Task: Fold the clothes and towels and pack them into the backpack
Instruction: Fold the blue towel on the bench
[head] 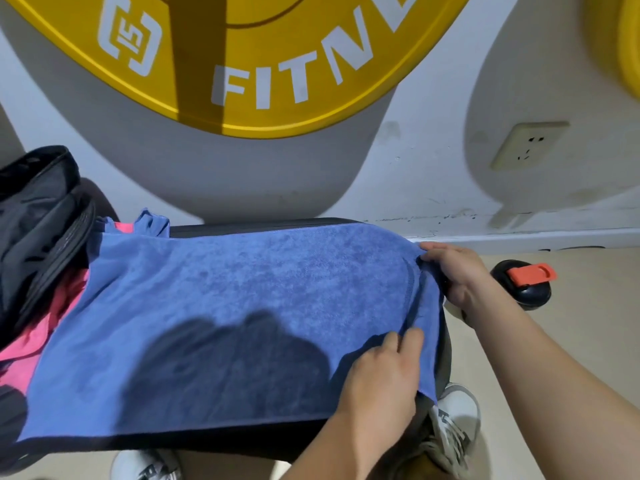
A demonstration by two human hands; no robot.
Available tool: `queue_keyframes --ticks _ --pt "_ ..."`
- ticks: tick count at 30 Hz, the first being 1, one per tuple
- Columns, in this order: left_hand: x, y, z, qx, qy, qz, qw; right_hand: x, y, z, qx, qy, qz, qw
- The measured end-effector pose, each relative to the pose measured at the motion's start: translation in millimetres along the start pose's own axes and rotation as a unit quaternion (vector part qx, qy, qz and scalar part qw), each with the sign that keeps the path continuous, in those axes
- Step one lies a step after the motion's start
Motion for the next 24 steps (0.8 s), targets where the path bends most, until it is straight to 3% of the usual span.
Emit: queue_keyframes --ticks 5,9,19,22,24 --pt "1.9 15.0 -7.3 0.131 0.083 -0.042 0.987 -0.9 -1.7 3.4 0.027 0.024 -0.001 0.999" --pt "1.5 9.5 -9.3 0.183 0.102 -0.054 0.976 -6.5 -0.2 6.1 0.051 0.037 -0.001 0.998" --pt "-8.3 1.4 -22.4 0.042 0.049 -0.034 0.997 -11.8 5.8 16.8 0.180 0.117 -0.023 0.976" --pt "-10.9 -11.0 -30.9 0.093 0.014 -0.026 0.995 -10.5 9.5 20.2 0.215 0.127 -0.009 0.968" --pt "-13.1 -7.5 -37.4 0.149 0.032 -0.014 0.988 -8.9 13.6 24.5 0.240 0.130 -0.003 0.962"
Point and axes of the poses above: each hand's wrist, its own x-axis away from the middle knuckle, its own y-axis out of the back of the hand, z = x × y, the point moved 5 cm from there along -x, towards the middle knuckle, and after that the axes turned 3 degrees about x, right-handed, at the moved point
